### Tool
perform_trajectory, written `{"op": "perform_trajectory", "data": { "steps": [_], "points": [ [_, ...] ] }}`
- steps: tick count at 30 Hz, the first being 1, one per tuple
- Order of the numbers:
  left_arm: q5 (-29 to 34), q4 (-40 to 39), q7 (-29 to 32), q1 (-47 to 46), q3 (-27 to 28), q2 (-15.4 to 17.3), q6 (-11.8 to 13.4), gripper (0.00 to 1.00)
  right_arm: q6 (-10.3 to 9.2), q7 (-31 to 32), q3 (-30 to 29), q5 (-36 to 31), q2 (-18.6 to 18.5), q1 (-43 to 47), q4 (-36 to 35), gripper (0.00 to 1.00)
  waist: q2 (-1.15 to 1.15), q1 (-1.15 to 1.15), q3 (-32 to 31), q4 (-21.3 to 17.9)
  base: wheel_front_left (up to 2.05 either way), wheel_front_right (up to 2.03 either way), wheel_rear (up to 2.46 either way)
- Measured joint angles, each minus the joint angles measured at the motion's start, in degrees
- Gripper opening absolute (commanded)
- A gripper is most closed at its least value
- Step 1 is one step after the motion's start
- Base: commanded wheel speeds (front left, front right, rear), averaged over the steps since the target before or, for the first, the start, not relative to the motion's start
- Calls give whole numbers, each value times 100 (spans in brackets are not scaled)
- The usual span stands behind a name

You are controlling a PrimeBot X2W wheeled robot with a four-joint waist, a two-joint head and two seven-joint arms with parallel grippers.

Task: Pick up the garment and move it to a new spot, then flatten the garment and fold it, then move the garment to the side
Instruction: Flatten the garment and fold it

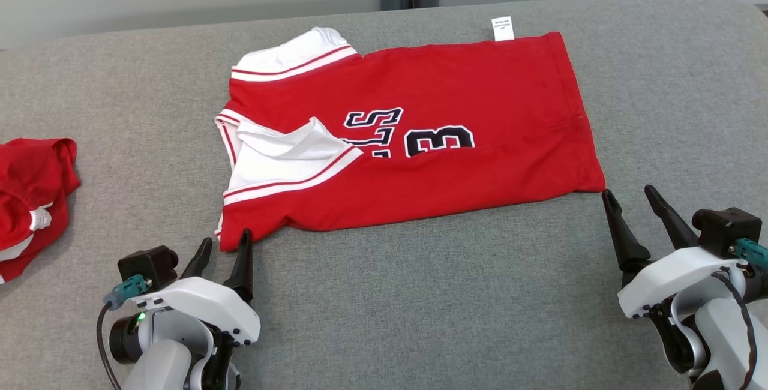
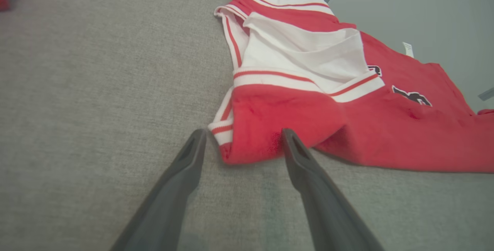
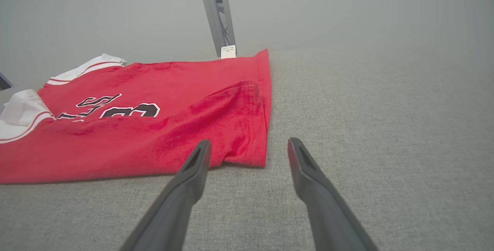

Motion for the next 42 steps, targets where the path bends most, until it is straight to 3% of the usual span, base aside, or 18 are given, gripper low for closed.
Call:
{"op": "perform_trajectory", "data": {
  "steps": [1, 2, 3, 4, 6, 13, 31, 33, 34, 36, 42],
  "points": [
    [8, 51, 49, -30, -18, 9, 20, 94, 0, 0, 15, 14, -1, -8, 7, 100, 0, 0, 9, -8, 0, 0, 0],
    [20, 91, 73, -63, -37, 25, 23, 78, 0, -1, 35, 16, -4, -21, 22, 100, 0, 0, 18, -16, 0, 0, 0],
    [22, 125, 98, -93, -43, 35, 14, 49, 0, 0, 56, 24, -8, -40, 35, 100, 0, 0, 26, -23, 0, 0, 0],
    [11, 171, 107, -129, -46, 35, -7, 41, 0, -1, 83, 38, -9, -63, 47, 100, 0, 0, 33, -31, 0, 0, 0],
    [9, 243, 111, -199, -66, 36, -44, 0, 0, -1, 131, 59, -14, -105, 82, 100, 0, 0, 43, -44, 0, 0, 0],
    [14, 447, 35, -337, -132, 56, -171, 0, 0, -1, 400, 376, 4, -261, 447, 100, 0, 0, 66, -34, 0, 0, 0],
    [101, 554, -138, -724, -290, 110, -333, 0, 0, 145, 1484, 2092, -93, -1574, 1763, 100, 0, 0, 415, 215, 0, 0, 0],
    [108, 547, -140, -764, -300, 120, -338, 0, 0, 212, 1610, 2239, -97, -1658, 1864, 81, 0, 0, 471, 245, 0, 0, 0],
    [110, 547, -141, -771, -309, 119, -338, 0, 0, 238, 1689, 2287, -104, -1689, 1902, 47, 0, 0, 491, 261, 0, 0, 0],
    [115, 547, -141, -788, -331, 119, -341, 0, 0, 244, 1851, 2359, -140, -1746, 1948, 0, 0, 0, 515, 293, 0, 0, 0],
    [102, 563, -191, -836, -345, 116, -370, 0, 1, 130, 2276, 2526, -308, -1705, 1897, 0, 0, 0, 470, 310, 0, 0, 0]
  ]
}}
